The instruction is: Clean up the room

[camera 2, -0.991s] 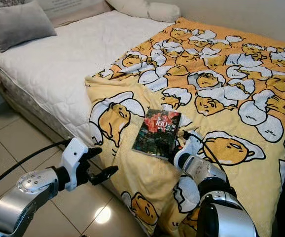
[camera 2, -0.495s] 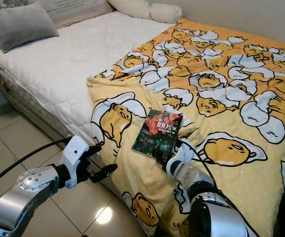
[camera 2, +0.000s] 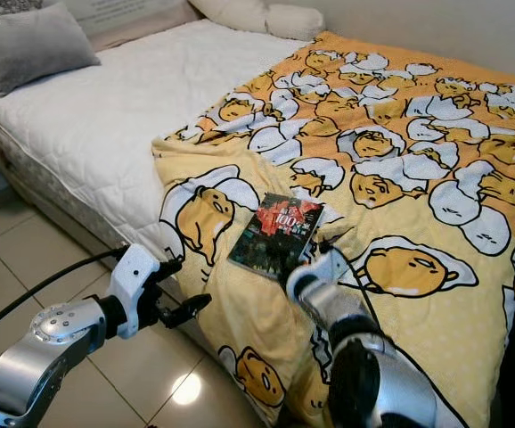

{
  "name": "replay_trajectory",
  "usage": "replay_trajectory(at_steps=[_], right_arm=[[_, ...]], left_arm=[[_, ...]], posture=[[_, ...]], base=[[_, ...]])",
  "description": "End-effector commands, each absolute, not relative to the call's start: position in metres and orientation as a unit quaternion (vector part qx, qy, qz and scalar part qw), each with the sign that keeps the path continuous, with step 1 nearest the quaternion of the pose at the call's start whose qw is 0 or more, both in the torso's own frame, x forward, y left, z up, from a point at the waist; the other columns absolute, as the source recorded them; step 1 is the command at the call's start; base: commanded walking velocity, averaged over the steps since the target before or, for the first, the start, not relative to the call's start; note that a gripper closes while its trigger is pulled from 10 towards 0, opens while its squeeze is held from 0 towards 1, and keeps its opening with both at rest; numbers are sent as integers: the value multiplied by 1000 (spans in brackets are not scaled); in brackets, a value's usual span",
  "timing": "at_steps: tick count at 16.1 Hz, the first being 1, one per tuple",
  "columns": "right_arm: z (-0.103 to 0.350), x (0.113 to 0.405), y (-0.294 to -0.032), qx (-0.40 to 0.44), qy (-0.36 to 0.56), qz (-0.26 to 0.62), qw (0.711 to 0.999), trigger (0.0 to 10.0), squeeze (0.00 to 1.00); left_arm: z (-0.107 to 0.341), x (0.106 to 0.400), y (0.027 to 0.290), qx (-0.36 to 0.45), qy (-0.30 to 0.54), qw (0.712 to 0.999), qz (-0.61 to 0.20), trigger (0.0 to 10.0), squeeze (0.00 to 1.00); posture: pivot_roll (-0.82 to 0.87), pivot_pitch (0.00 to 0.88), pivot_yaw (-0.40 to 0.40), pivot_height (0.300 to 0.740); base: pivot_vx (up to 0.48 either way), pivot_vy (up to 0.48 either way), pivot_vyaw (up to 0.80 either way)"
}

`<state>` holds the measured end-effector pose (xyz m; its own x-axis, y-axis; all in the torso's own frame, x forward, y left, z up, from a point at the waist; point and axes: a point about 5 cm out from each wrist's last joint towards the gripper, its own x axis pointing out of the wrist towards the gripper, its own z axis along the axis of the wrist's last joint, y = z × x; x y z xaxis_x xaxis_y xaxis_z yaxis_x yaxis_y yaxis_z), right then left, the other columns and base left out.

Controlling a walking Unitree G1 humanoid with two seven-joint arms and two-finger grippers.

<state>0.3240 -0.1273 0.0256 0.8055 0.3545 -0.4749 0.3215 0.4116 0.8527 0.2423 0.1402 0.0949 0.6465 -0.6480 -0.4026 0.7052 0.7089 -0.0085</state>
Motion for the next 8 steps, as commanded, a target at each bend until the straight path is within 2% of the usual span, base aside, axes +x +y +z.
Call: replay_trajectory(at_steps=[1,4,8], right_arm=[[33,330,-125,558,297,22,774,10000,0],[43,337,-123,580,282,24,764,10000,0],[44,340,-122,578,271,10,769,10000,0]], left_arm=[[97,246,145,83,185,909,-364,10000,749],[98,247,145,85,181,910,-362,10000,741],[97,245,145,91,181,910,-362,10000,741]], posture=[[-33,0,31,740],[-30,0,27,740],[-19,0,26,740]], base=[[0,0,0],[0,0,0],[0,0,0]])
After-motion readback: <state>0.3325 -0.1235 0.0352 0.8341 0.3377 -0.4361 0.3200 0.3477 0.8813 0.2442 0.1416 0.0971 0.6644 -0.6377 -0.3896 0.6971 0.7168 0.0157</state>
